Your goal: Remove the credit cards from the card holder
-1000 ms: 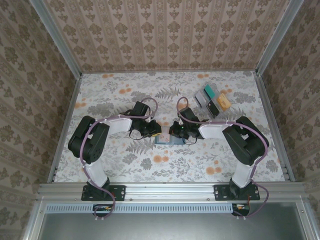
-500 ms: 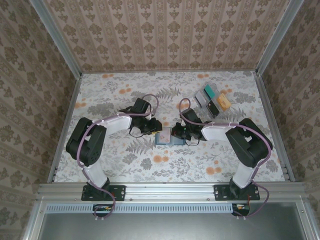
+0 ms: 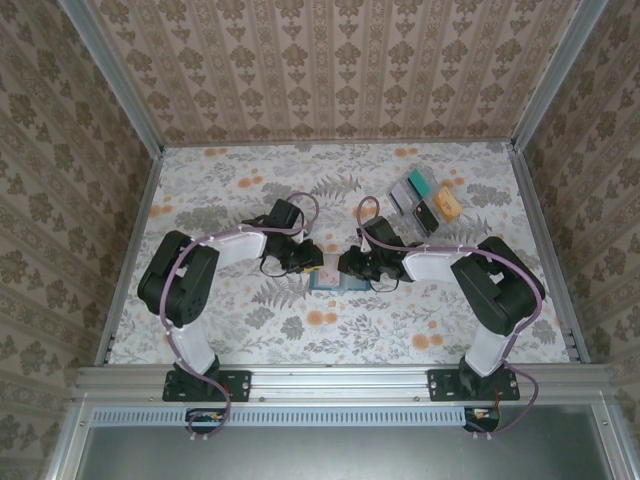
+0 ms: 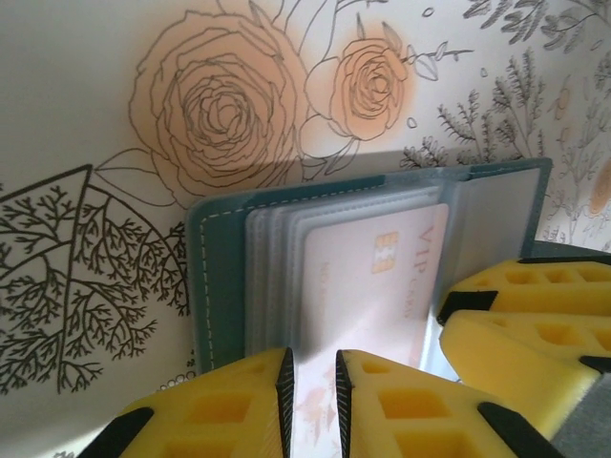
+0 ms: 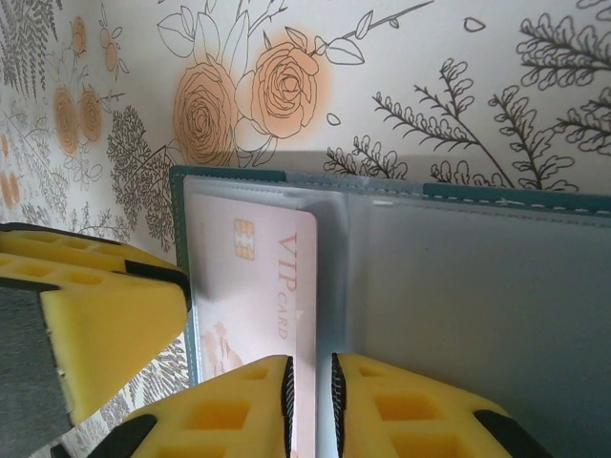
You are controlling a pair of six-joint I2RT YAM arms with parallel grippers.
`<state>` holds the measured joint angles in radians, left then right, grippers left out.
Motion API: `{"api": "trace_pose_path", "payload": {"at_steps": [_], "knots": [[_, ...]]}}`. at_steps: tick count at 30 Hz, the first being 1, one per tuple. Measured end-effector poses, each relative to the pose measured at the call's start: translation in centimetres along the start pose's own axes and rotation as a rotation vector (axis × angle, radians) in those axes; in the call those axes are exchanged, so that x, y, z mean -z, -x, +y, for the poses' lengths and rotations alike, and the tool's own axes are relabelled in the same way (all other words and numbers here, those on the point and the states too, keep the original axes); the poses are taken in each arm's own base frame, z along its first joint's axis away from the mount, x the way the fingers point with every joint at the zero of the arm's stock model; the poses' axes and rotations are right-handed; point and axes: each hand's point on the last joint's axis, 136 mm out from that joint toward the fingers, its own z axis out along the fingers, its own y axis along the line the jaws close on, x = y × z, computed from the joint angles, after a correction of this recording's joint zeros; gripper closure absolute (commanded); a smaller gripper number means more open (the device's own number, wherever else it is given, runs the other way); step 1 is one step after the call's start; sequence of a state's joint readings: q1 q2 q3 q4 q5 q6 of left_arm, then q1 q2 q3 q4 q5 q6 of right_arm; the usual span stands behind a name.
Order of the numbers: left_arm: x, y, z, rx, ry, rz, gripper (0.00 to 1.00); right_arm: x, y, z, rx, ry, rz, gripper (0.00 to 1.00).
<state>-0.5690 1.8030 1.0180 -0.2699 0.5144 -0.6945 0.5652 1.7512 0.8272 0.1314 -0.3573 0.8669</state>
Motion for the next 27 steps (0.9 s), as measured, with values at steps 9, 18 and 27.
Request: {"api": "trace_pose_path", "payload": {"at_steps": [9,18,27], "knots": [[-0.29,-0.14,0.09,0.0,0.003,0.007,0.79,-0.35,-0.47,-0.12,-0.004,0.006,0.025,0.79],[-0.51,-0.16,0.11,-0.002,0.003,0.008,0.79,-0.74,-0.66,0.2,-0.003,0.034,0.046,0.86],[-0.5,-0.08,0.24,-0.001,0.009,0.004,0.77,-0.64,-0.55,0.13,-0.001,0.031,0.043,0.93]]}}
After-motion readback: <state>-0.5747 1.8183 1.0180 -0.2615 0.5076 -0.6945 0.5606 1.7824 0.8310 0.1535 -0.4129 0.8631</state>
